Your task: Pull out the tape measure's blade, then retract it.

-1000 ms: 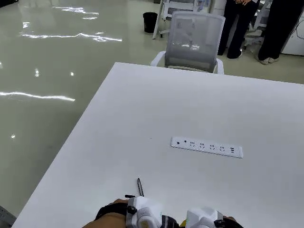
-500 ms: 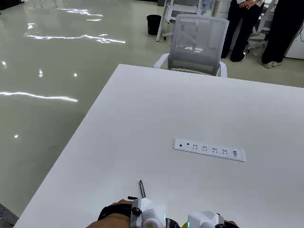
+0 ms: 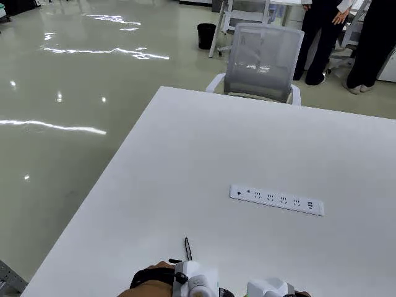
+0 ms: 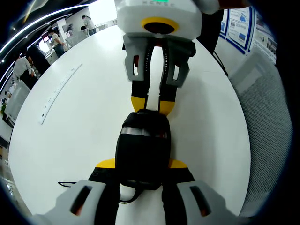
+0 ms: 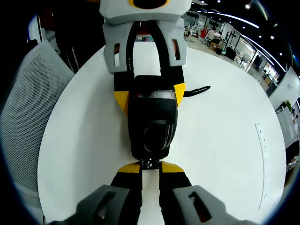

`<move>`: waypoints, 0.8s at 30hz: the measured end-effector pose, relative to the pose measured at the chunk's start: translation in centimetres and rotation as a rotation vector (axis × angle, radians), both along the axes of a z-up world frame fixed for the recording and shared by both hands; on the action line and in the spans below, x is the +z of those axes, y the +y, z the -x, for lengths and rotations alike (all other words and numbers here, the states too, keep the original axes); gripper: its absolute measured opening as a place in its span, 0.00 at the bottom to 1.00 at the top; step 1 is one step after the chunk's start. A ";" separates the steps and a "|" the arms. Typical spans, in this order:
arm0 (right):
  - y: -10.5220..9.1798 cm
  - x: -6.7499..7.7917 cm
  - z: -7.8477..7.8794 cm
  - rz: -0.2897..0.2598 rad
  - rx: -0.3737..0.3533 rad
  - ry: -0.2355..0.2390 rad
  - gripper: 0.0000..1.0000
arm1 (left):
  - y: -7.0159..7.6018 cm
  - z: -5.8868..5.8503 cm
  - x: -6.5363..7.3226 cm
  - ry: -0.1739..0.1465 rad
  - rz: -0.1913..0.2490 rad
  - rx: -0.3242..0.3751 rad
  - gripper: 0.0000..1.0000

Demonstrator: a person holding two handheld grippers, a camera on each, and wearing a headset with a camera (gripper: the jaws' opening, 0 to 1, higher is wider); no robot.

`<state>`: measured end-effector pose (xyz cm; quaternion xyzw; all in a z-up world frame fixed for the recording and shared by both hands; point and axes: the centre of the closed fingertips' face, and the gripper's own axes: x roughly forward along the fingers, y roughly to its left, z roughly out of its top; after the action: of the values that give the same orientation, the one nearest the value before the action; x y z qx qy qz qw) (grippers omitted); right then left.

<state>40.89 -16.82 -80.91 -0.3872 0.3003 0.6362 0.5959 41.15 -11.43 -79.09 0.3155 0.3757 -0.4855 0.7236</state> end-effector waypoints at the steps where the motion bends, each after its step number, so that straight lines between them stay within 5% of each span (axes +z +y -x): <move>1: 0.0 0.0 0.0 -0.001 0.000 0.002 0.10 | 0.0 0.1 0.0 0.001 -0.001 0.000 0.30; 24: -0.3 0.1 -0.1 0.016 -0.003 0.012 0.11 | 0.0 0.1 0.1 0.008 -0.008 -0.011 0.30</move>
<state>40.95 -17.11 -80.83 -0.3878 0.3095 0.6351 0.5920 41.02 -11.43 -79.04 0.3185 0.3788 -0.4892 0.7182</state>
